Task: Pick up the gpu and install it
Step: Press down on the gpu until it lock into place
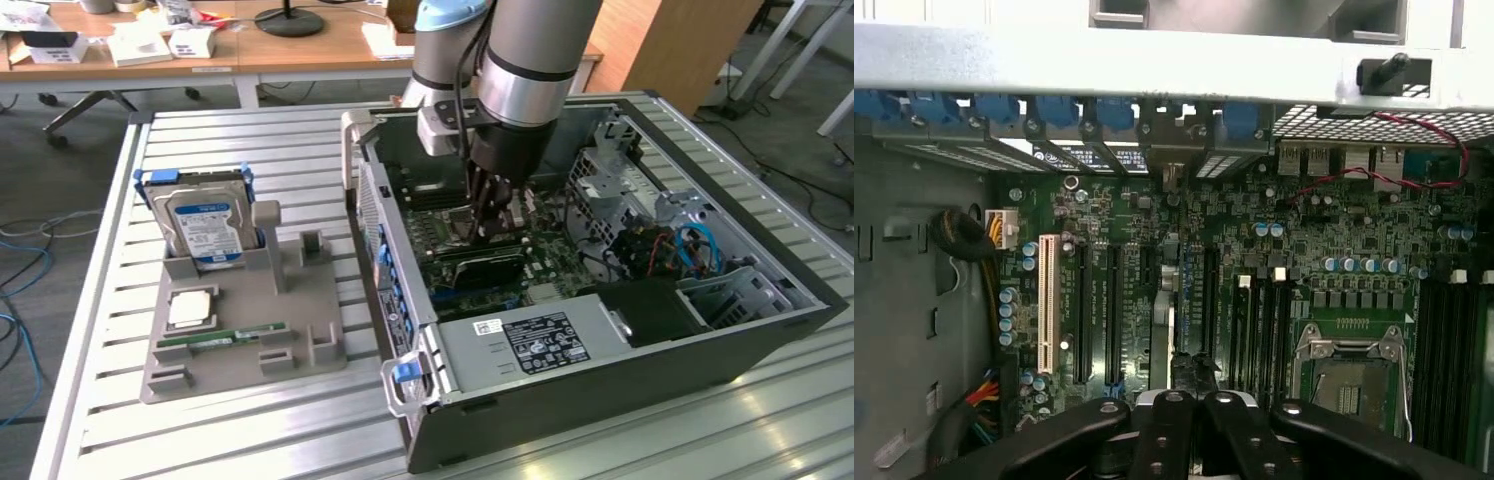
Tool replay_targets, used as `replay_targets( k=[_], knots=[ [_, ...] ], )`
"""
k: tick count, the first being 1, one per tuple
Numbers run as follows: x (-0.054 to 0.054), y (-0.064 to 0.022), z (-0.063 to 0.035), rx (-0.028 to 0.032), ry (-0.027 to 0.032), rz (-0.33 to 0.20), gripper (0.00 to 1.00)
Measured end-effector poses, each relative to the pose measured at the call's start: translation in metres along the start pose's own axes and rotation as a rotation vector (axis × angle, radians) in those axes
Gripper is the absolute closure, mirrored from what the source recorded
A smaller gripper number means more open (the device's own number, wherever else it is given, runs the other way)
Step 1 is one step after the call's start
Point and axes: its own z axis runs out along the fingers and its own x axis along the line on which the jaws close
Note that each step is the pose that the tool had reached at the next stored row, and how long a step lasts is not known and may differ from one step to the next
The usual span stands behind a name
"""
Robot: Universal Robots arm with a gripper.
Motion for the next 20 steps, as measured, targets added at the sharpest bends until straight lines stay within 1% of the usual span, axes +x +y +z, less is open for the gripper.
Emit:
replay_targets(
  k=[6, 20],
  knots=[
    [0.0, -0.002, 0.0001, 0.0, 0.0001, 0.0, 0.89],
    [0.0, -0.002, 0.0032, 0.0002, -0.0004, 0.0, 0.89]
  ],
)
